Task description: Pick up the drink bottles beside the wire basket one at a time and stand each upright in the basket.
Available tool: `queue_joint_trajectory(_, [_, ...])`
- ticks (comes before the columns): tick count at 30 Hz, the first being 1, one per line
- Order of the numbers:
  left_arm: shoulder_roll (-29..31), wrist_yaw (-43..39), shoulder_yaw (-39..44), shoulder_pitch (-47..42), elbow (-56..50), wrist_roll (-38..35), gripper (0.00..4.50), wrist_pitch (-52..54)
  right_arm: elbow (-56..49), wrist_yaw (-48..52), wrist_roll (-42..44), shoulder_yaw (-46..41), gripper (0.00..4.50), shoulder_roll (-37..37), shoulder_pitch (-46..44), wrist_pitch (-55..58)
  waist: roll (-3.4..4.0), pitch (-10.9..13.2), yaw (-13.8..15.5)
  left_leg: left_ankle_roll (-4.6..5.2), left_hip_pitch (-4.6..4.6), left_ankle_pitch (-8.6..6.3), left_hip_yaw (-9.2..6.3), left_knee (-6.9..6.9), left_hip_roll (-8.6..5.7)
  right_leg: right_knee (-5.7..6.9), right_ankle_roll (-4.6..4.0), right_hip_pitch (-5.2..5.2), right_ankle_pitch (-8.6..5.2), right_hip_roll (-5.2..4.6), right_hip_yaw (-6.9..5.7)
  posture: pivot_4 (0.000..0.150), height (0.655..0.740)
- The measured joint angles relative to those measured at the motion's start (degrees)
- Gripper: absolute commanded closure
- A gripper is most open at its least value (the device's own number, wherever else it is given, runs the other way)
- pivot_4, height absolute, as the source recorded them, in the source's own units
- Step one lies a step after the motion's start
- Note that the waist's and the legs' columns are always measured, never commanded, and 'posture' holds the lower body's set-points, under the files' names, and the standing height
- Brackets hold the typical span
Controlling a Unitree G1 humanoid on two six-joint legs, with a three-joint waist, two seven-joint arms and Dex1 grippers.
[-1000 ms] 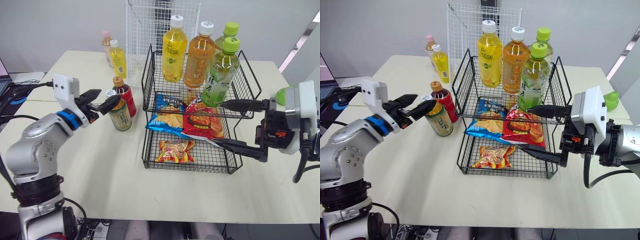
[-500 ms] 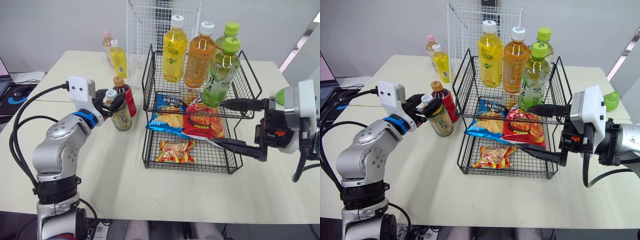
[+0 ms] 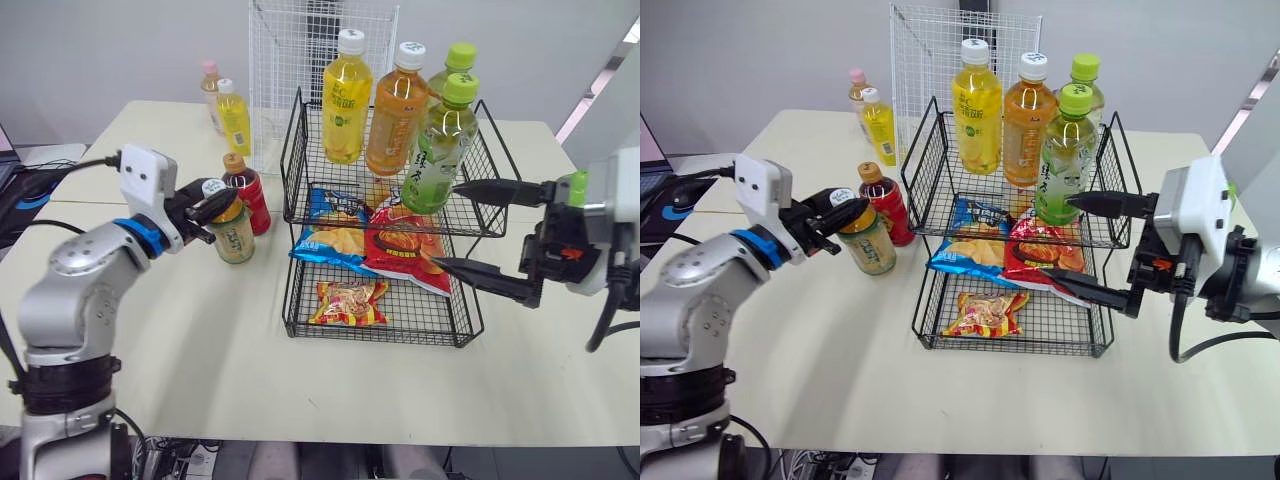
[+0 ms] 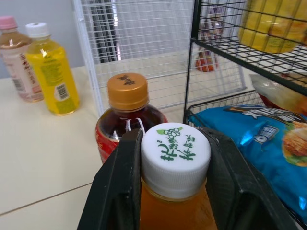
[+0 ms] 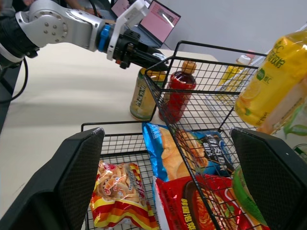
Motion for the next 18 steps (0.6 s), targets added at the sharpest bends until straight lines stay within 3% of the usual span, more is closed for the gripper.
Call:
queue_joint_trajectory(2, [3.48,-2.93,2.53,-5.48,1.88,-2.54,3.12,1.20,0.84,0.66,-0.08,-2.36,0.00,-0.36,1.11,0.01,-0.03,0.03,0.22,0.00,-0.04,0.00,-0.02,0.05,-0.05,0.00,0.00,0.02,0.00,-0.05,-0.05,0.150,0.7360])
queue_joint_trajectory(6, [11.52,-8.85,3.28,-26.72,12.87,-11.90,3.12,11.84,1.01,3.30,0.30,-7.69,0.00,-2.57,4.51,0.19,-0.31,0.12,0.73,-0.01,-0.17,0.00,-0.11,0.07,-0.02,-0.16,0.05,-0.02,0.02,0.02,-0.14,0.150,0.7360])
queue_joint_trajectory(10, [16.22,-14.05,1.23,-42.85,21.30,-13.18,3.12,13.49,-0.41,3.73,1.16,-8.75,0.00,-2.47,7.70,0.48,-0.27,0.10,0.11,0.00,-0.09,-0.01,0.03,0.01,-0.10,-0.12,0.07,-0.01,0.02,-0.04,-0.03,0.150,0.7360])
queue_joint_trajectory(14, [16.48,-19.17,-5.66,-54.14,31.16,-10.19,3.12,13.61,-1.39,2.94,1.35,-10.17,0.00,-2.45,8.36,0.51,-0.25,0.10,-0.01,-0.01,-0.07,0.00,-0.05,0.03,-0.01,-0.04,0.10,-0.03,0.00,0.08,-0.08,0.150,0.7360])
queue_joint_trajectory(18, [13.04,-26.62,-11.84,-66.14,39.25,-8.18,3.12,15.21,-1.90,2.38,1.57,-10.91,0.00,-2.44,9.83,0.83,-0.26,0.11,0.12,0.00,-0.15,0.00,0.01,0.02,-0.06,-0.12,0.10,-0.07,0.00,0.04,-0.04,0.150,0.7360])
